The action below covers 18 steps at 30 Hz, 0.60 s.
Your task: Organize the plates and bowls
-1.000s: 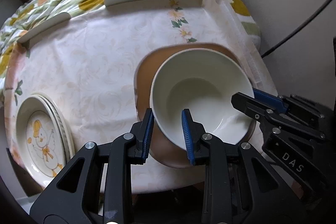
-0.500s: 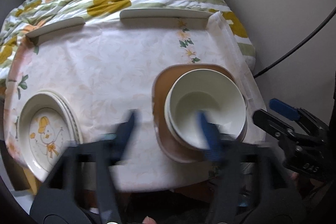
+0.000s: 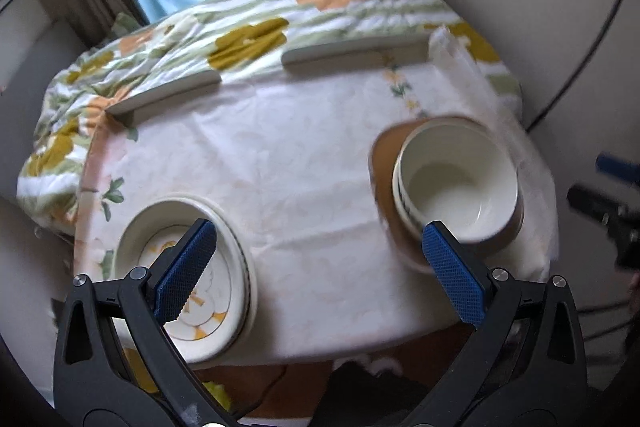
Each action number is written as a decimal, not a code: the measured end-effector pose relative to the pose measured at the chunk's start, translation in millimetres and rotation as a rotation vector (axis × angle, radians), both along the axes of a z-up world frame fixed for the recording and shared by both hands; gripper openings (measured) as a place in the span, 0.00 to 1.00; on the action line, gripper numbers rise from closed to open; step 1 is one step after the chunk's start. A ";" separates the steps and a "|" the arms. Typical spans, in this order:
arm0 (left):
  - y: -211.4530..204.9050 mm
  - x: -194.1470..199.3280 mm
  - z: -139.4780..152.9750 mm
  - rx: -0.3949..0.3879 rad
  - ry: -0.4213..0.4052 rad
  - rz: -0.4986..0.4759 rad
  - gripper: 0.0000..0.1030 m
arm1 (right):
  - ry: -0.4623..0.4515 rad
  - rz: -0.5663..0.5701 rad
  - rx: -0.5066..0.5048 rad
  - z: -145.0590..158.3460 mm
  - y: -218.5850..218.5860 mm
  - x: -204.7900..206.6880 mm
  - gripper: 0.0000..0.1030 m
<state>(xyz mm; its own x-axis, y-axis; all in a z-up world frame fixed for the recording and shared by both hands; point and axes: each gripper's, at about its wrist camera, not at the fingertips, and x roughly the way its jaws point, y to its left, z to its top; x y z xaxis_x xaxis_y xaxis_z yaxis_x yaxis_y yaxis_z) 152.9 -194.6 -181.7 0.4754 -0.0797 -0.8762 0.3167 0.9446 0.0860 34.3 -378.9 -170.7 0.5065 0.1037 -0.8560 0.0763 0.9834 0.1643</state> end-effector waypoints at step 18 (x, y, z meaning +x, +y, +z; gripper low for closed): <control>-34.1 49.0 -88.0 0.003 0.401 -0.143 0.72 | 0.411 0.183 -0.010 -82.9 10.2 60.3 0.60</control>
<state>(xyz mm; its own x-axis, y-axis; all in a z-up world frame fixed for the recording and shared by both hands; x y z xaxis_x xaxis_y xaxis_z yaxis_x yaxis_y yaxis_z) 201.9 -228.7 -269.6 0.0811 -0.1173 -0.9898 0.4534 0.8887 -0.0681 94.7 -368.7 -253.6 0.0986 0.1509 -0.9836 -0.0423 0.9882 0.1473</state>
